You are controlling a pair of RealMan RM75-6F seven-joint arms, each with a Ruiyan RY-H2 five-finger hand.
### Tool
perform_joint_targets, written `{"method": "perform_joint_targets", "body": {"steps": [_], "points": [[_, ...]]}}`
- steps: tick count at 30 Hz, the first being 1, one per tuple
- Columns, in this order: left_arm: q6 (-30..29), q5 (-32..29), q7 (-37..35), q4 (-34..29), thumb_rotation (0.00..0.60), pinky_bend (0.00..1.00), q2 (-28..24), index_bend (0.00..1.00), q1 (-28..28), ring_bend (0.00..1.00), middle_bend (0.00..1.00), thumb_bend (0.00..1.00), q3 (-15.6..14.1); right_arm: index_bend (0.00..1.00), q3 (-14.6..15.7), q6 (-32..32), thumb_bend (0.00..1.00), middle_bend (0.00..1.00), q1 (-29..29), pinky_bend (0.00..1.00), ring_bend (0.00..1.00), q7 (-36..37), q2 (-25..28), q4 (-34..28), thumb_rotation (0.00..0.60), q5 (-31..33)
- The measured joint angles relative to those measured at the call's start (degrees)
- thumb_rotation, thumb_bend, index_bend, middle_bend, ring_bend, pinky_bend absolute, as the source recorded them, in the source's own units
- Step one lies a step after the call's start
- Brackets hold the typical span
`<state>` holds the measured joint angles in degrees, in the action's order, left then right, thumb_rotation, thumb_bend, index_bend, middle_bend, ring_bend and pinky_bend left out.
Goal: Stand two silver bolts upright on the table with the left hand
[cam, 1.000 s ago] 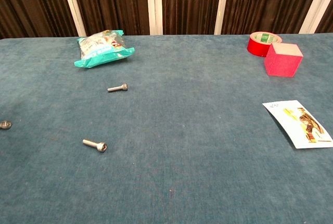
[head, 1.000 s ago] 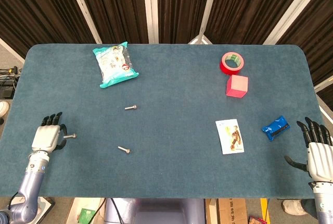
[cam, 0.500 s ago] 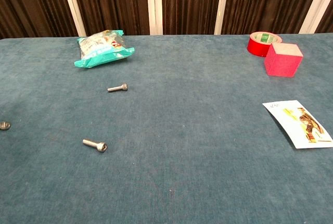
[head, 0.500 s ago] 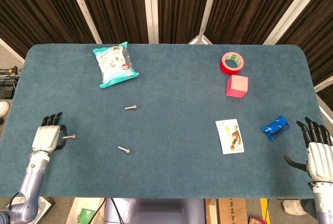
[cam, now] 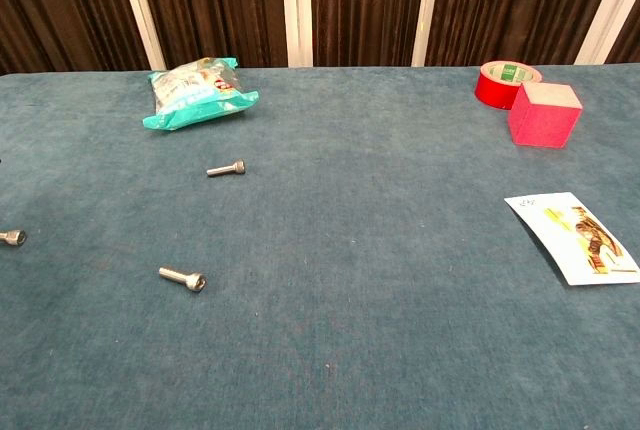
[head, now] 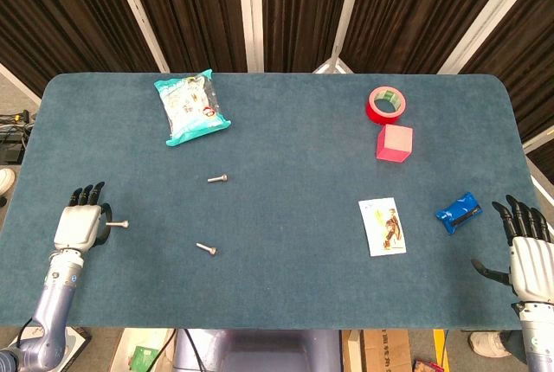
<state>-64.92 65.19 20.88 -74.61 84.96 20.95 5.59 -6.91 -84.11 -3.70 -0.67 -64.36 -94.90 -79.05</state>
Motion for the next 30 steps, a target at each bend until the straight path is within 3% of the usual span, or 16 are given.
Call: {"method": "perform_joint_targets", "body": {"steps": [19,30], "points": [[-5.0,1.2,11.9,-5.5,0.600,0.00,-3.4,0.55,0.6,0.00,0.00,0.56,0.2,0.13,0.1,0.1,0.01,0.04,0.1,0.00,0.02,0.1,0.0,-0.4,0.600,0.0],[-5.6,0.2,20.5,-3.9,0.600,0.00,-3.3,0.55,1.9,0.00,0.00,0.56,0.1,0.13,-0.1,0.2,0.01,0.04,0.1,0.00,0.02,-0.3,-0.3,-0.3,0.600,0.6]]}}
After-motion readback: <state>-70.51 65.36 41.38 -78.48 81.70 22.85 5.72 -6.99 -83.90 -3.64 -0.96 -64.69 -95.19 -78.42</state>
